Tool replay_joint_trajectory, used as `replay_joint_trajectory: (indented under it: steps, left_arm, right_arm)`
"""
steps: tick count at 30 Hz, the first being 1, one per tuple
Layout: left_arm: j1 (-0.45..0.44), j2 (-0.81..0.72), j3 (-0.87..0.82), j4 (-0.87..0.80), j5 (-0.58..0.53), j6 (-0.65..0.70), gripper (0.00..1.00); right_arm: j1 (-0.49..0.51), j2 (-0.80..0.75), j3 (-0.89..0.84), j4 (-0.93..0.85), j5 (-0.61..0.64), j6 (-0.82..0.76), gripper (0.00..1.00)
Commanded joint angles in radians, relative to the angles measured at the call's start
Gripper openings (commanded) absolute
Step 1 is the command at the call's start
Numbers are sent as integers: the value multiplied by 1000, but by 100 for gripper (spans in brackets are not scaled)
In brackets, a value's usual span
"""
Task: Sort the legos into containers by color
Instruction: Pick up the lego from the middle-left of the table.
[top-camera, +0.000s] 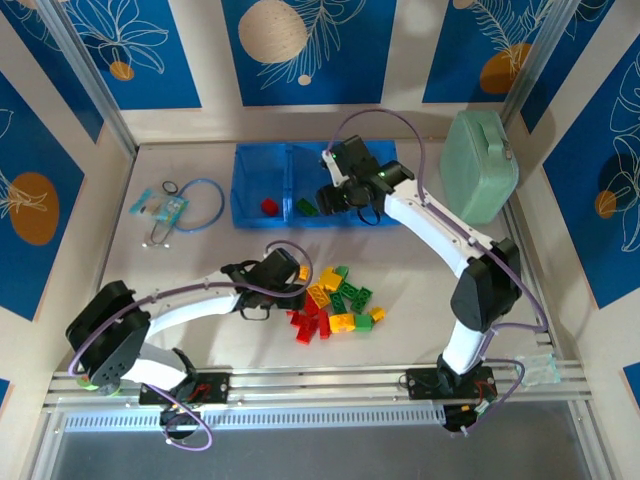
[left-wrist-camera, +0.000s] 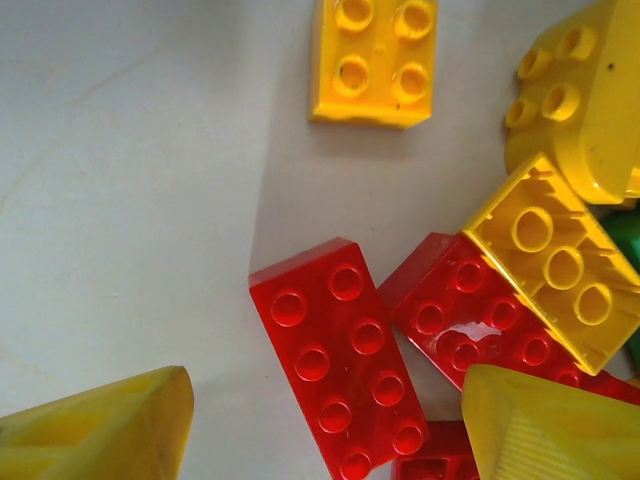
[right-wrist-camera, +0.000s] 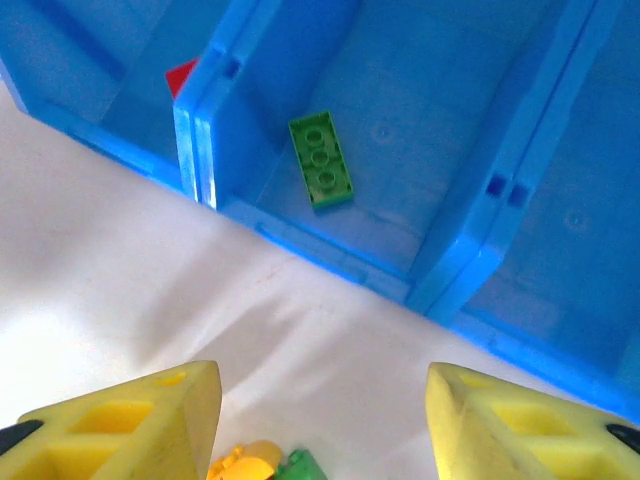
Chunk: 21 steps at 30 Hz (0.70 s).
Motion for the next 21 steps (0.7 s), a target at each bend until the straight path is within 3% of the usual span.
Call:
replay_joint_trajectory:
  steps: [1,11,21]
  left_arm:
    - [-22,34,32,-12,3,-41,70]
    - [-36,92,43,-36,-5,-68,64]
    - [-36,142,65,-46,-18,-80,50]
  right_arm:
    - [-9,-58,-84,44,-30,61,57]
    - [-34,-193,-271,109,-41,117,56]
    - [-45,-253,-375,147,-46,147,56]
